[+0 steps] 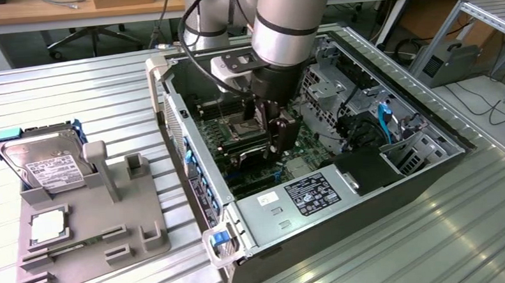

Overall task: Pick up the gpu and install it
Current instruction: 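Insert the gpu into the slot, then press down on the gpu until it lock into place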

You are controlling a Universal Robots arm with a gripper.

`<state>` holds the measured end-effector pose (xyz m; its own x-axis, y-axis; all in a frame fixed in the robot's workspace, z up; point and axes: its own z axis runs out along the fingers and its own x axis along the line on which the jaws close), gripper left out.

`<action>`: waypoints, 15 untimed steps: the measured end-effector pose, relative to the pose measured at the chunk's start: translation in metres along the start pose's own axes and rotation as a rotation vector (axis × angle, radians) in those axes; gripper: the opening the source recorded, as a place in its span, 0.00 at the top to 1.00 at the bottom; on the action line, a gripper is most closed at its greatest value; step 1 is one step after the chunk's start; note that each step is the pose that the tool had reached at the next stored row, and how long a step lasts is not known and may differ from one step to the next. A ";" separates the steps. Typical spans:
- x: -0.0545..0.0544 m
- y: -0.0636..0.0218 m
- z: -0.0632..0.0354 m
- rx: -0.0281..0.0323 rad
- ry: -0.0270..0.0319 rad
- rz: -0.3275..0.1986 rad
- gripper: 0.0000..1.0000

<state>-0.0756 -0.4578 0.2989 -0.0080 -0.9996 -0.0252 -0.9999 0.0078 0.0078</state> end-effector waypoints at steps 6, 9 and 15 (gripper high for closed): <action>-0.001 0.0002 -0.0279 0.0001 0.0012 0.000 0.06; -0.002 0.0003 -0.0320 0.0001 0.0013 0.000 0.06; -0.002 0.0003 -0.0320 0.0001 0.0013 0.000 0.06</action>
<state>-0.0756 -0.4571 0.3309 -0.0082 -0.9997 -0.0239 -0.9999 0.0080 0.0077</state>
